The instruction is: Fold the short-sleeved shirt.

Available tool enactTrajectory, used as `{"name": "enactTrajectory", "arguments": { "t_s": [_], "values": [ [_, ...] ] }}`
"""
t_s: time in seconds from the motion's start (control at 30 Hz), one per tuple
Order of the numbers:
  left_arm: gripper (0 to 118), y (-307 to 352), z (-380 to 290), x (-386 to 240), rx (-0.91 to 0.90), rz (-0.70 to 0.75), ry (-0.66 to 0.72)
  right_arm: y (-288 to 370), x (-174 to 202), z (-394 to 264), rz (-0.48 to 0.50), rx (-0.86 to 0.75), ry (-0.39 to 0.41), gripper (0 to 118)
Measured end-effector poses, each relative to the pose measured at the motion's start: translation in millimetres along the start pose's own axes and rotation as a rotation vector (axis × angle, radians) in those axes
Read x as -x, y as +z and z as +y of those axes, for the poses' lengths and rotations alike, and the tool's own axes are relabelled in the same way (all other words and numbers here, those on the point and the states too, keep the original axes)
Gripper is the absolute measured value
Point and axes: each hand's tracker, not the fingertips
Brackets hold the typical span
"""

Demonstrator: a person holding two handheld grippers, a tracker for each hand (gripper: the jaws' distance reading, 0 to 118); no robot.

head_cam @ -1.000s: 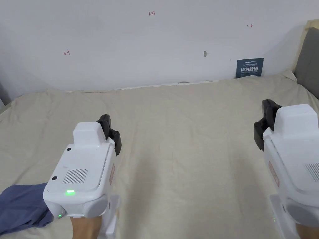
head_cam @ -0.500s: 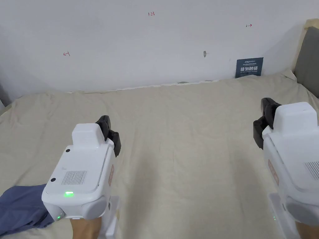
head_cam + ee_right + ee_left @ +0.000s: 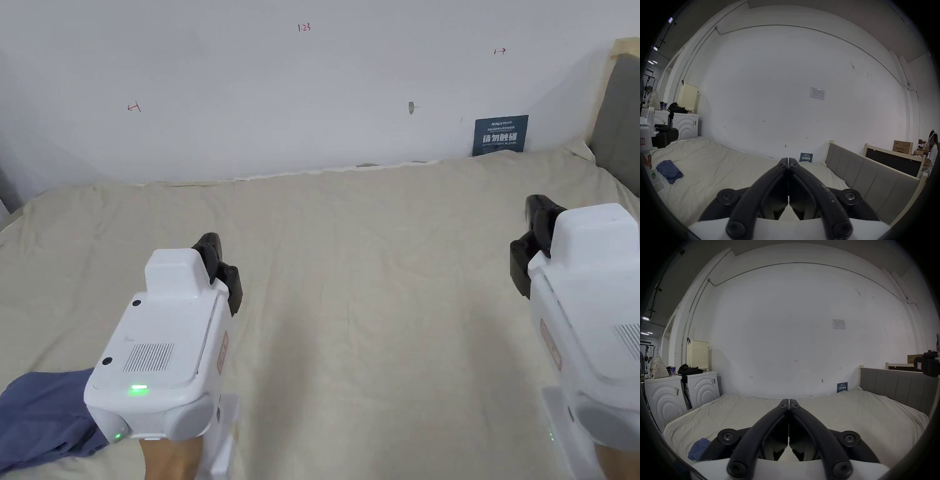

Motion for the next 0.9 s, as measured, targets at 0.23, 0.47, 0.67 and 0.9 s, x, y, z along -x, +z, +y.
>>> {"name": "enactTrajectory", "arguments": {
  "t_s": [0.23,0.47,0.67,0.9],
  "values": [
    [0,-0.2,-1.5,0.2,0.005,-0.003,0.002,-0.7,1.5,-0.8,0.000,0.003,0.000,2],
    [107,-1.4,1.8,4.1,0.010,-0.023,0.055,-3.5,2.8,-4.4,0.010,0.021,-0.019,95],
    [118,4.9,5.4,7.1,-0.015,-0.021,0.051,-3.0,4.6,-7.5,-0.007,0.016,-0.045,118],
    [118,4.9,2.6,4.0,-0.024,0.003,0.036,-2.7,4.4,-7.4,-0.006,0.017,-0.063,118]
  ]
}}
